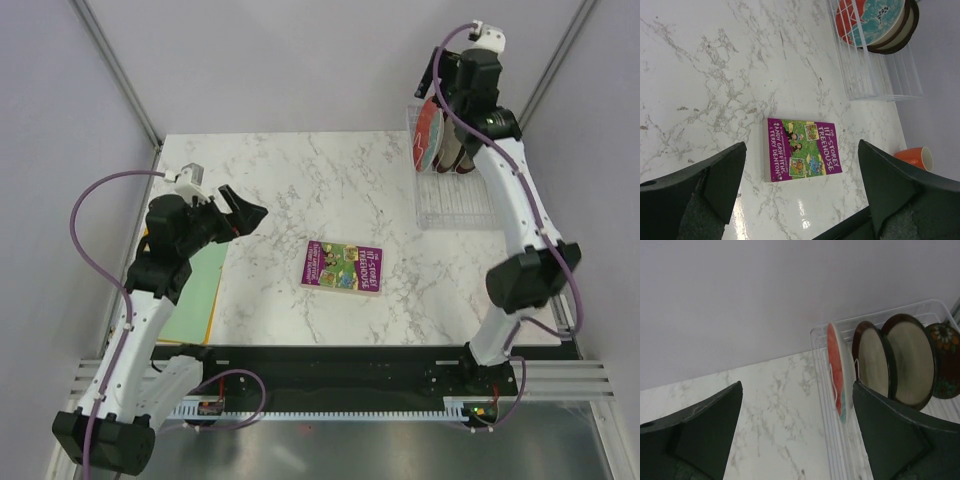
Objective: Unload the plates from the dish rack
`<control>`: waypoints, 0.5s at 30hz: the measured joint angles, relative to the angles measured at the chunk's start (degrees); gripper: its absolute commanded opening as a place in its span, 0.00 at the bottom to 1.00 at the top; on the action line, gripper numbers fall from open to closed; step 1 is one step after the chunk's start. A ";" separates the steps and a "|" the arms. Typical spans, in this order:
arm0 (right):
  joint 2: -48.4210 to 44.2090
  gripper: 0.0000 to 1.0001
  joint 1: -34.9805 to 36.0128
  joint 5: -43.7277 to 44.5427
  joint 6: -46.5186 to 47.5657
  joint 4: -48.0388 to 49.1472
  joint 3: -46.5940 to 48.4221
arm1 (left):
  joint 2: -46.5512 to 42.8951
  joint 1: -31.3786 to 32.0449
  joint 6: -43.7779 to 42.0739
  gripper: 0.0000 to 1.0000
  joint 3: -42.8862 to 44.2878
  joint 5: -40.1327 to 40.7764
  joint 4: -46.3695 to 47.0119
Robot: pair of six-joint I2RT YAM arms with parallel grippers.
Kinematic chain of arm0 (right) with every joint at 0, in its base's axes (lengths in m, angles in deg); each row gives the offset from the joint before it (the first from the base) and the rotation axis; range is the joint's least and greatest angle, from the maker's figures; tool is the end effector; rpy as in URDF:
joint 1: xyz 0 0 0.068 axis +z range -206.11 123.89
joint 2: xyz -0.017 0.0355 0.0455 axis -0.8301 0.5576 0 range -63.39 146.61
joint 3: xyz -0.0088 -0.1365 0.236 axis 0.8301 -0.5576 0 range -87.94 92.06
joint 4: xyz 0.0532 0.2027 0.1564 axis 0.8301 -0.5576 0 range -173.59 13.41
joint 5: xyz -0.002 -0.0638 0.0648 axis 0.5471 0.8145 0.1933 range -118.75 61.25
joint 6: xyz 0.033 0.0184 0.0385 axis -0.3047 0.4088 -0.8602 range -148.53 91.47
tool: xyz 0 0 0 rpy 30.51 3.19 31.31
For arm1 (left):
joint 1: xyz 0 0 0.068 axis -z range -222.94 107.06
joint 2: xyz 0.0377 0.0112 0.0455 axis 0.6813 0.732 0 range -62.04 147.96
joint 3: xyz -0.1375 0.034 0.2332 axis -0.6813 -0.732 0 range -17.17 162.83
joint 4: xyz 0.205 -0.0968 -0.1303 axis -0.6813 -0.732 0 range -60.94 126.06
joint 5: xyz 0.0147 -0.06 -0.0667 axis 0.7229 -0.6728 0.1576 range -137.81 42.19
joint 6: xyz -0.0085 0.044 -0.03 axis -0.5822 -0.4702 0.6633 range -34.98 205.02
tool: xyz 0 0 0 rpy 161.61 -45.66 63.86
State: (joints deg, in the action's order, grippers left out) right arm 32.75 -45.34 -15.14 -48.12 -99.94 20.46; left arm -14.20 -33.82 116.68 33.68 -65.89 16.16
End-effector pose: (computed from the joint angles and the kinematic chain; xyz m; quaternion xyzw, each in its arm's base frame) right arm 0.3764 0.0631 0.4658 0.1340 0.7586 0.0769 0.6329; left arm 0.1834 -0.0406 0.3507 -0.0632 0.7963 -0.3233 0.5073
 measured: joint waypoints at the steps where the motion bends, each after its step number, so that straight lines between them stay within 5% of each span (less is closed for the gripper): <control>1: 5.40 0.98 -0.02 1.46 1.22 -1.70 6.14 | 0.96 0.00 0.00 1.00 0.15 -0.02 -0.09; 6: 21.24 0.98 -0.04 9.64 7.74 -7.48 20.90 | 7.43 -0.02 -0.57 1.00 1.36 -1.70 -0.57; 15: 30.93 0.97 -0.07 16.13 12.55 -11.82 22.18 | 9.29 -0.02 -2.93 1.00 1.38 -3.23 1.33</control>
State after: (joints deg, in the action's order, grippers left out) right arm 63.68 -45.41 0.99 -35.58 -111.77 42.64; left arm -4.92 -33.84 113.75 35.06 -69.13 17.49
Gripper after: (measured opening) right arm 0.980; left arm 0.994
